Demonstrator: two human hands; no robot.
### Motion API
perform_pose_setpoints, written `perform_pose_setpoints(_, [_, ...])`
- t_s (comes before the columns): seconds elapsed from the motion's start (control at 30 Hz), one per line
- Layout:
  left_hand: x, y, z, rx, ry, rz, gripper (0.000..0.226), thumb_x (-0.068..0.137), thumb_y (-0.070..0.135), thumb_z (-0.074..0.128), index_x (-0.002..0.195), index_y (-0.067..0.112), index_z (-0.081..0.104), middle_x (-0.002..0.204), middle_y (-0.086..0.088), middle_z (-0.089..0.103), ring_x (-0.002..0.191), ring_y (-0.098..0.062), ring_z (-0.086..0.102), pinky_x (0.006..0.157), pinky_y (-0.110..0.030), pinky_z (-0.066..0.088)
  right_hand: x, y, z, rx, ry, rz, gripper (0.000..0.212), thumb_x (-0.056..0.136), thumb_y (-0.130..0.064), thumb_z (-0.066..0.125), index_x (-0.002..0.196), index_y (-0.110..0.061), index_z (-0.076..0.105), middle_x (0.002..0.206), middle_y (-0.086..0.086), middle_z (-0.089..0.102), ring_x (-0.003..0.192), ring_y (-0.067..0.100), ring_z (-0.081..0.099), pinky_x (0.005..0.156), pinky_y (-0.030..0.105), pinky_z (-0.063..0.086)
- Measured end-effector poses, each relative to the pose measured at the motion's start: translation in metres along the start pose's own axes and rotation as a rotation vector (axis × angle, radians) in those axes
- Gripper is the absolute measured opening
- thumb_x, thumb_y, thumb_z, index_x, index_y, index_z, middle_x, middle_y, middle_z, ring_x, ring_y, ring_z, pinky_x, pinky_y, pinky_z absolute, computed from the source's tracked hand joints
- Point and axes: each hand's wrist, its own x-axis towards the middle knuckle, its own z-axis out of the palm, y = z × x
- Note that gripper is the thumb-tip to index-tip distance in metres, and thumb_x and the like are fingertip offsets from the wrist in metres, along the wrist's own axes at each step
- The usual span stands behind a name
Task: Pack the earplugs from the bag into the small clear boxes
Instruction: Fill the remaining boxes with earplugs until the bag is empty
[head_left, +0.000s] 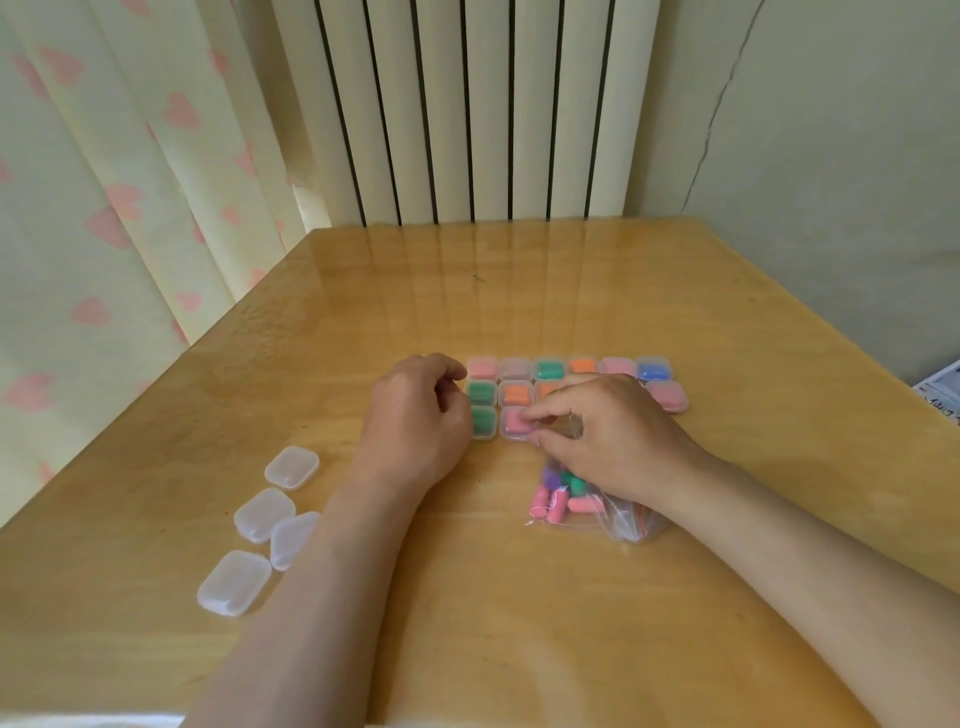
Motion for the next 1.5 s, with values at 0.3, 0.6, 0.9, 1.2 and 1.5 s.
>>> perform_pose_setpoints(0.3, [-0.001,0.001,0.0,-0.001,-0.003,-0.004,0.026,0.089,0.004,0.054,0.107,0.009,0.072,0.096,-0.005,0.069,0.085,-0.02,0.06,0.078,-0.028,0.048,0.0,0.0,0.0,-0.011,-0.022,-0.008,0.025,0.089,-0.022,0.072,0.113,-0.029,0.076,0.114,-0.01,0.072,0.111,0.013,0.063,0.091,0.042,0.052])
perform_pose_setpoints(0.6, [-0.002,0.016,-0.023,0.079,0.036,0.045,0.025,0.088,0.008,0.054,0.106,0.011,0.071,0.097,-0.003,0.068,0.086,-0.022,0.06,0.073,-0.029,0.045,-0.002,-0.002,0.0,0.002,0.007,-0.032,0.022,0.093,-0.03,0.065,0.112,-0.028,0.076,0.109,-0.008,0.073,0.108,0.014,0.064,0.09,0.043,0.053])
perform_pose_setpoints(0.9, [-0.014,-0.027,-0.101,0.636,-0.264,-0.288,0.046,0.087,0.046,0.058,0.129,0.029,0.056,0.117,0.001,0.058,0.106,-0.026,0.058,0.095,-0.042,0.047,-0.006,-0.007,-0.002,-0.001,0.021,-0.019,0.026,0.093,-0.025,0.063,0.115,-0.028,0.075,0.106,-0.012,0.073,0.105,0.013,0.063,0.089,0.041,0.053])
perform_pose_setpoints(1.2, [-0.02,-0.04,-0.097,0.633,-0.365,-0.324,0.048,0.088,0.032,0.059,0.135,0.028,0.051,0.117,-0.001,0.053,0.108,-0.028,0.055,0.086,-0.036,0.046,-0.01,-0.012,-0.006,-0.023,0.009,-0.009,0.02,0.094,-0.019,0.062,0.104,-0.02,0.079,0.109,-0.011,0.074,0.108,0.013,0.064,0.089,0.039,0.053])
perform_pose_setpoints(1.5, [-0.015,-0.001,-0.071,0.249,-0.299,-0.071,0.051,0.086,0.023,0.067,0.136,0.024,0.054,0.117,0.001,0.054,0.104,-0.019,0.055,0.083,-0.026,0.043,-0.01,-0.009,-0.006,-0.023,0.003,-0.012,0.022,0.095,-0.029,0.06,0.096,-0.014,0.077,0.092,-0.011,0.073,0.094,0.009,0.064,0.081,0.04,0.054])
